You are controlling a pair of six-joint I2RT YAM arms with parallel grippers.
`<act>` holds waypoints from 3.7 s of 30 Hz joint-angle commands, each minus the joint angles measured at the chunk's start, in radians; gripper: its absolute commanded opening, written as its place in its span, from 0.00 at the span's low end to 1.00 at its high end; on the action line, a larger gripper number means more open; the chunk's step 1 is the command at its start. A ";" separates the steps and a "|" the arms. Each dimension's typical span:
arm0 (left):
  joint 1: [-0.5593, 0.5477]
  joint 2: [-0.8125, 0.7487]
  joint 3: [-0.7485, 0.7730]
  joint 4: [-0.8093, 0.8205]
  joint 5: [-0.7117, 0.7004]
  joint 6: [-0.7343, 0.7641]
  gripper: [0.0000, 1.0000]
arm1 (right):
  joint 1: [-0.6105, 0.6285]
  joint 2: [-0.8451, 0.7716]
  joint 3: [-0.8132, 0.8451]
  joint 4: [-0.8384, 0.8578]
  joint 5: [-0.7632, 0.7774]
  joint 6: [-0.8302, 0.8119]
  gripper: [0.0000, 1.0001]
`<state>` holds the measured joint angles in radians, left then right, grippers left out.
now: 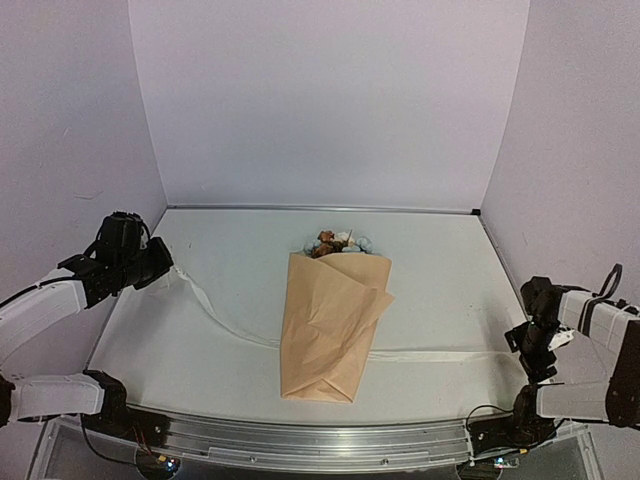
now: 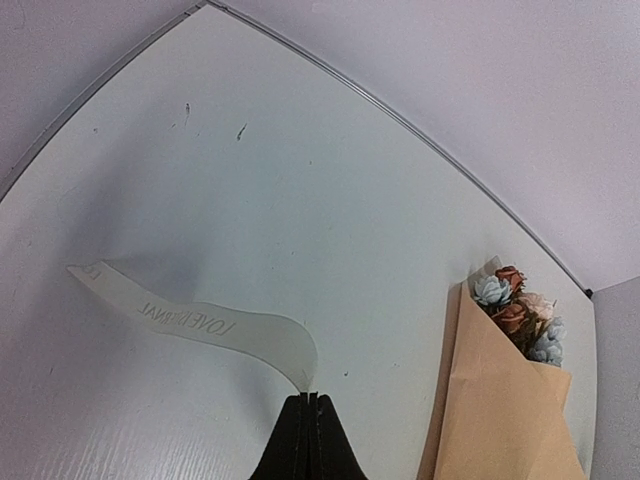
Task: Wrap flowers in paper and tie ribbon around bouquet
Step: Pick up the right side of the ribbon from the corner of the board, then cross the ribbon over the folded bouquet.
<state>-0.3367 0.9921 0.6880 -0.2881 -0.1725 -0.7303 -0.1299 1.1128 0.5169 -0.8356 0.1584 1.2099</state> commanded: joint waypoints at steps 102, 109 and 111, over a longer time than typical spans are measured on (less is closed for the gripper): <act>-0.819 1.112 1.022 0.424 0.683 0.918 0.00 | 0.374 0.844 1.515 -0.300 -0.574 -0.391 0.00; -0.789 1.271 1.129 0.314 0.693 0.857 0.00 | 0.422 0.779 1.519 -0.293 -0.636 -0.410 0.00; -0.777 1.307 1.156 0.296 0.689 0.837 0.00 | 0.439 0.754 1.490 -0.280 -0.649 -0.421 0.00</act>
<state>-1.1400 2.2255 1.7732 0.0783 0.4966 0.1607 0.2757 1.9549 2.0178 -1.1238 -0.4426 0.8114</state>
